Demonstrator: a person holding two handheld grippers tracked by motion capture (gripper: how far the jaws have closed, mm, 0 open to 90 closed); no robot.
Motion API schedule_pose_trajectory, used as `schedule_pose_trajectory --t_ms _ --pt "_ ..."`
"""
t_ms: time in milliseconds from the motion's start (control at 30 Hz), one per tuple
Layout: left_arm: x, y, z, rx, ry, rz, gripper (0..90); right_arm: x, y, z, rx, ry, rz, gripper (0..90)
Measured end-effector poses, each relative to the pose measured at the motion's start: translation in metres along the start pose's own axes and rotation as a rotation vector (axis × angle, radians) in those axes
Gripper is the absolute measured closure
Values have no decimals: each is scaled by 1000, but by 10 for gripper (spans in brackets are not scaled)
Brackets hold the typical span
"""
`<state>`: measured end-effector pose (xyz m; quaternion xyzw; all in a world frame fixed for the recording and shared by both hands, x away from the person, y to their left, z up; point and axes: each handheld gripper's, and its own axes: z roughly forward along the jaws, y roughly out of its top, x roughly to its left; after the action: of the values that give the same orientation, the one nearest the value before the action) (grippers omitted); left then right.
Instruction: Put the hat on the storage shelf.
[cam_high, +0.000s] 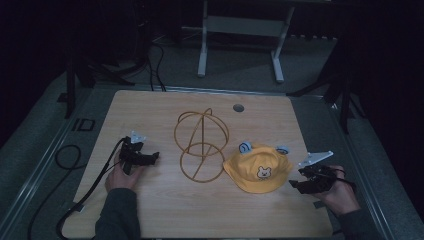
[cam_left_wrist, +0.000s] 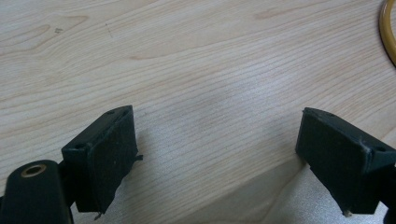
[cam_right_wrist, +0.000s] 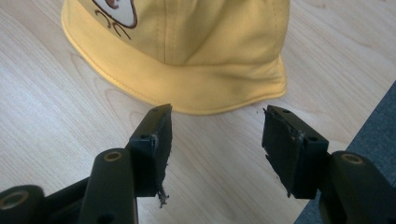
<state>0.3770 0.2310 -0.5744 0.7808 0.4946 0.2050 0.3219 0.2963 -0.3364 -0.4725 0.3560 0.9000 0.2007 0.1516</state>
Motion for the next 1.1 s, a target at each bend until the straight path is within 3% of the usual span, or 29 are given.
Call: schedule_pose_trajectory --t_ms 567,667,1100 --pt "0 0 0 0 0 1 123 0 18 -14 23 10 -101 424" --pt "0 0 0 0 0 1 123 2 26 -17 36 22 -147 422" --pt "0 0 0 0 0 1 123 2 38 -22 47 37 -203 414"
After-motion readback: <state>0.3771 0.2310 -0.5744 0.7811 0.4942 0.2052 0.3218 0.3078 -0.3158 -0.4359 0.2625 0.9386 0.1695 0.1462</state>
